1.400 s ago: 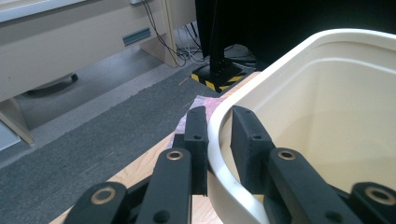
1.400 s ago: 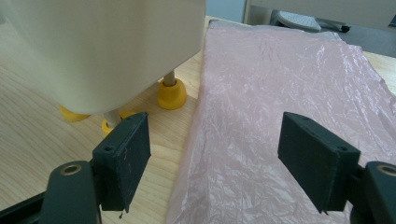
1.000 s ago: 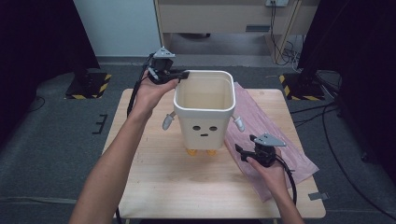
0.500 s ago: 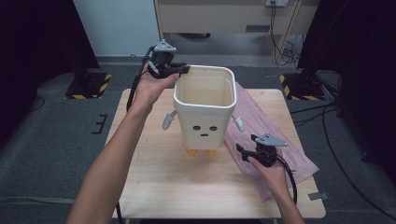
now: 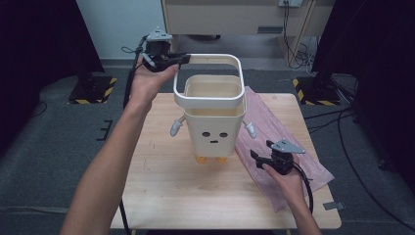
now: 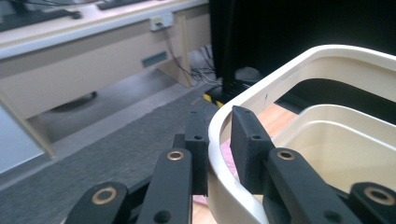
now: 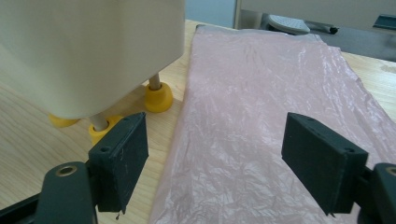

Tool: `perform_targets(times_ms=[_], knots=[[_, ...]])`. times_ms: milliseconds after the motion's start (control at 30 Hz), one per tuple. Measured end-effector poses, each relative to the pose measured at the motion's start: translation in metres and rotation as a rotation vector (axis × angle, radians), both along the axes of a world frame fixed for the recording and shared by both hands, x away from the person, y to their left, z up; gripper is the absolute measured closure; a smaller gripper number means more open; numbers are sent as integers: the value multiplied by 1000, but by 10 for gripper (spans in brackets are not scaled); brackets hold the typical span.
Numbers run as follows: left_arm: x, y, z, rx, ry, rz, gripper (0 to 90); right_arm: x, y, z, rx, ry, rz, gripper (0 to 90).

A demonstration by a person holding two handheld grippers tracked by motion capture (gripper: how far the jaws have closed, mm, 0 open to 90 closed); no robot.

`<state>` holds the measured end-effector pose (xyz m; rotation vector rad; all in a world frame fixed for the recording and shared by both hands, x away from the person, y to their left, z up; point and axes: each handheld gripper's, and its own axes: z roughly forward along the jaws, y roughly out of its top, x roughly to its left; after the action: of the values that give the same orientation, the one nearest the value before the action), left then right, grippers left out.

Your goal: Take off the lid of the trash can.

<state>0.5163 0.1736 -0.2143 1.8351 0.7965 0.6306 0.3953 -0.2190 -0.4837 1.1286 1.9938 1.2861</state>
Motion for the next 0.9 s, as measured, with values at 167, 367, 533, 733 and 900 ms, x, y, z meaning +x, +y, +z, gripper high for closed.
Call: perform_targets(times_ms=[167,367,533,733,900], knots=[[-12,25,8,2,-35,37,764,-1,-2,1,-15,-9,-6,209],[-32,79,11,-36,-60,114,764,0,6,-4,-20,16,7,235],[-50,118,9,-49,-86,162,764,2,18,-15,-45,62,34,307],[-73,168,-10,-25,-77,239,764,8,29,-29,-98,116,37,404],[-82,201,-45,-28,-57,283,764,15,40,-41,-142,161,31,367]])
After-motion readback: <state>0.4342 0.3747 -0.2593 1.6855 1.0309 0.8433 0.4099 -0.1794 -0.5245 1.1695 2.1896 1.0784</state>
